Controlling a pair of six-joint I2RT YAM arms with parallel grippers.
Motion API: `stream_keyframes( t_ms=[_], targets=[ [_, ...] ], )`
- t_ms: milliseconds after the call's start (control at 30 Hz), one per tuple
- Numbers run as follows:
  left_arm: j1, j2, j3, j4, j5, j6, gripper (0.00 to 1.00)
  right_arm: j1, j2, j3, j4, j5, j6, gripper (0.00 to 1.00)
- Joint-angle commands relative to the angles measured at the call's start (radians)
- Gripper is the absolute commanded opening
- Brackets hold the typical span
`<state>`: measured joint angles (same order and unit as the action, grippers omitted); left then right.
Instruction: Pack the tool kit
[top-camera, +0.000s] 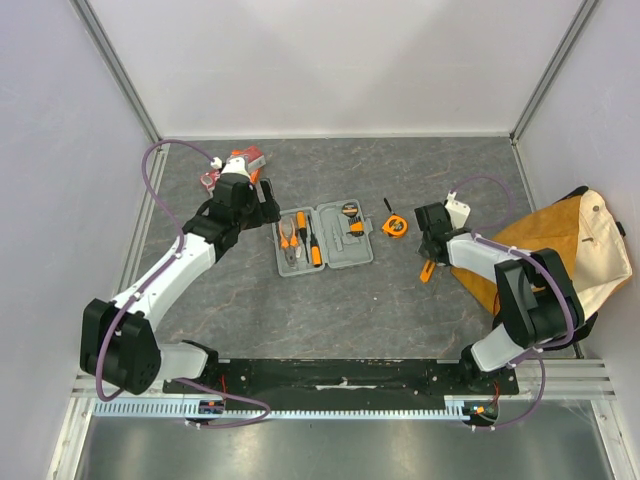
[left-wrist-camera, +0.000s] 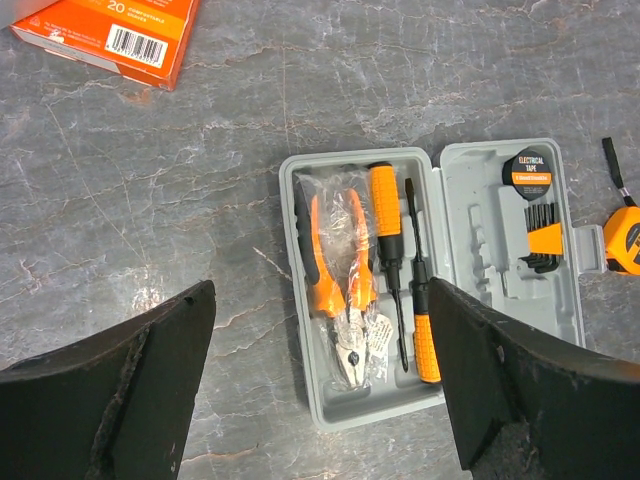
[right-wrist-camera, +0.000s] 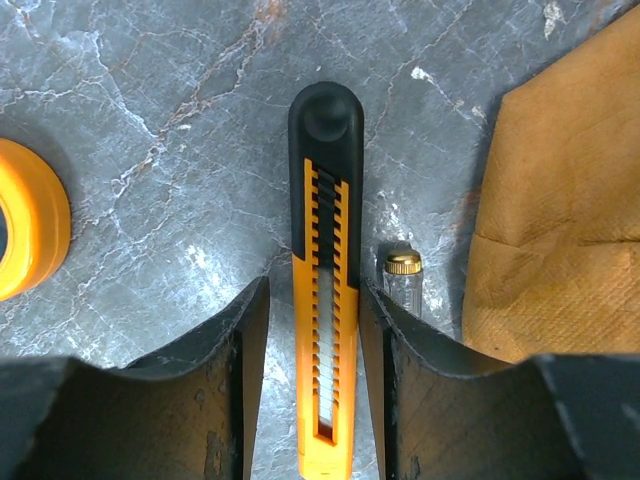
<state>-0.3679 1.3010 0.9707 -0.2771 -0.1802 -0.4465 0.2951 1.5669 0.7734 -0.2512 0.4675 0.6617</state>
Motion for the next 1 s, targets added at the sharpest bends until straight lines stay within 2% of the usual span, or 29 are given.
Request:
stream_keyframes(
  t_ms=[0,67,267,333,567,667,833,967],
  targets=[
    [0.001,0.014,0.034,0.038,0.005,0.017,0.92,-0.005,0.021,-0.014,0.041,-0.004,0.009,0.47],
    [0.000,0.017,0.037,0.035,0.008,0.017,0.92,-0.005,0.030,-0.014,0.041,-0.010,0.012,0.45],
    [0.001,0.020,0.037,0.029,0.013,0.008,0.92,0.006,-0.007,-0.005,0.044,-0.001,-0.017,0.24],
    [0.000,0.020,0.039,0.024,0.013,0.000,0.92,0.029,-0.043,0.012,0.030,0.022,-0.034,0.21],
    [0.000,0.038,0.068,-0.007,0.013,-0.006,0.92,0.212,-0.169,0.110,-0.003,0.100,-0.077,0.19],
    [0.000,0.038,0.071,-0.013,0.013,-0.009,0.92,0.268,-0.173,0.161,0.047,0.012,-0.120,0.18],
    [0.000,0.041,0.071,-0.017,0.013,-0.008,0.92,0.332,-0.093,0.223,0.150,-0.171,-0.204,0.18],
    [0.001,0.044,0.074,-0.016,0.021,-0.003,0.92,0.403,0.016,0.322,0.145,-0.175,-0.261,0.19]
  ],
)
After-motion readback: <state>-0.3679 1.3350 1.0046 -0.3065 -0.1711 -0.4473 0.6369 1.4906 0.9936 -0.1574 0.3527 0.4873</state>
